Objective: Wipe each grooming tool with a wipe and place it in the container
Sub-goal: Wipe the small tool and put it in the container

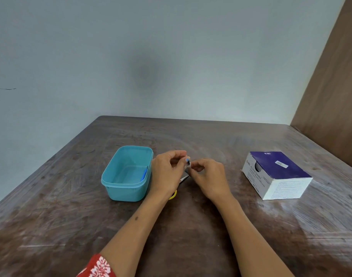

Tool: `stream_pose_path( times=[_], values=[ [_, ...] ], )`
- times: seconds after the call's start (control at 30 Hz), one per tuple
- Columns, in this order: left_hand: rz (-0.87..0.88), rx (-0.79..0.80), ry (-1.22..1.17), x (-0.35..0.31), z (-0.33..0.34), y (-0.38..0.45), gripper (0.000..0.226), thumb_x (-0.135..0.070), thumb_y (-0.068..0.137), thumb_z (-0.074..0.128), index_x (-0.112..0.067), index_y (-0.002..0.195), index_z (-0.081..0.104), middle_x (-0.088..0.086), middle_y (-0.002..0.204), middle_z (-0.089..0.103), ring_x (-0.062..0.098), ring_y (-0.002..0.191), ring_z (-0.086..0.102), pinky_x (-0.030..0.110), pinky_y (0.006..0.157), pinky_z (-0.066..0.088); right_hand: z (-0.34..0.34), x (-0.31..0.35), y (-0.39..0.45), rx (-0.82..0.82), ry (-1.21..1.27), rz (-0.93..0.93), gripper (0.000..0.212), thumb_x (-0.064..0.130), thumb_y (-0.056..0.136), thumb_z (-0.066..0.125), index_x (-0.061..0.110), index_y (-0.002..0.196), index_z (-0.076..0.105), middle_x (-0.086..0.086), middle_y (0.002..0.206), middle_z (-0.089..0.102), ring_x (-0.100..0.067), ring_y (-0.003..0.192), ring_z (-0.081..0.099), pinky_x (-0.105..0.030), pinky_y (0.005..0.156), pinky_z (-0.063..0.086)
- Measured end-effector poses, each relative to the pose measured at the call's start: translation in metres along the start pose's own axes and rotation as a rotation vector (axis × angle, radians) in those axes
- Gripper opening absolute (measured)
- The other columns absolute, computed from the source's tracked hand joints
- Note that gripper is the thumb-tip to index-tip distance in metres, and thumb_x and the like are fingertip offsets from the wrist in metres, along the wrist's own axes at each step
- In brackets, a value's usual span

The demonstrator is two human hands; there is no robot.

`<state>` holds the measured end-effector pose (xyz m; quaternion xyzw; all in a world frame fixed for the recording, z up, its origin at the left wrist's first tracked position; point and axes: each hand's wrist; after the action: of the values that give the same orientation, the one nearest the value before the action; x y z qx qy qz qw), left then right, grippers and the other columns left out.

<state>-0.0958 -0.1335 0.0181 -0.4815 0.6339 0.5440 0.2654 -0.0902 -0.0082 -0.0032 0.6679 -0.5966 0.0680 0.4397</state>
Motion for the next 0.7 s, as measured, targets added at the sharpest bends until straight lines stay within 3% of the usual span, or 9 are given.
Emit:
stream_pose_path(
  times=[0.1,0.23,0.37,0.5,0.7],
  values=[
    [0.004,-0.003,0.009,0.0009,-0.0006,-0.0003,0.022,-0.018,0.082,0.068,-0.014,0.103,0.070,-0.004,0.090,0.071,0.002,0.081,0.065,0.016,0.076,0.053,-0.0017,0.0046,-0.0010,-0.057,0.014,-0.038,0.008,0.022,0.077,0.074,0.017,0.084,0.074,0.003,0.077,0.068,-0.009,0.074,0.055,-0.023,0.069,0.045],
    [0.008,-0.008,-0.005,0.0007,0.0008,-0.0005,0.020,-0.016,0.081,0.069,-0.012,0.102,0.071,-0.001,0.090,0.072,0.003,0.079,0.066,0.015,0.075,0.054,-0.0001,0.0003,-0.0004,0.006,-0.006,0.010,0.007,0.022,0.076,0.074,0.018,0.082,0.074,0.002,0.077,0.069,-0.011,0.073,0.059,-0.028,0.070,0.049],
    [0.006,-0.004,0.003,0.0019,0.0007,0.0002,0.022,-0.016,0.082,0.068,-0.013,0.103,0.070,-0.002,0.091,0.072,0.000,0.079,0.065,0.011,0.073,0.053,-0.0016,0.0041,-0.0008,-0.069,0.023,-0.038,0.009,0.020,0.076,0.075,0.017,0.084,0.074,0.004,0.076,0.067,-0.007,0.073,0.055,-0.015,0.067,0.042],
    [0.010,-0.005,0.000,0.0023,0.0008,0.0004,0.022,-0.015,0.082,0.068,-0.013,0.103,0.070,-0.001,0.092,0.072,0.002,0.082,0.066,0.014,0.075,0.054,0.0009,-0.0001,-0.0001,0.012,-0.023,0.018,0.006,0.021,0.077,0.073,0.018,0.082,0.074,0.002,0.077,0.069,-0.011,0.072,0.059,-0.025,0.068,0.047],
    [0.014,-0.003,-0.004,0.0029,0.0006,0.0007,0.021,-0.014,0.082,0.068,-0.014,0.103,0.070,-0.003,0.091,0.072,0.001,0.081,0.066,0.015,0.076,0.054,-0.0004,0.0030,-0.0005,-0.046,0.000,-0.022,0.008,0.020,0.077,0.073,0.017,0.084,0.074,0.003,0.077,0.068,-0.009,0.074,0.055,-0.016,0.067,0.042]
  ],
)
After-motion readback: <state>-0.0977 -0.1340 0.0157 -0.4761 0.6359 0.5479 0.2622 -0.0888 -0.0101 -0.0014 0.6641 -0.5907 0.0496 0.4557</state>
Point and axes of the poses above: each hand's wrist, its own y-axis towards the middle knuckle, its own z-axis out of the palm, x = y × z
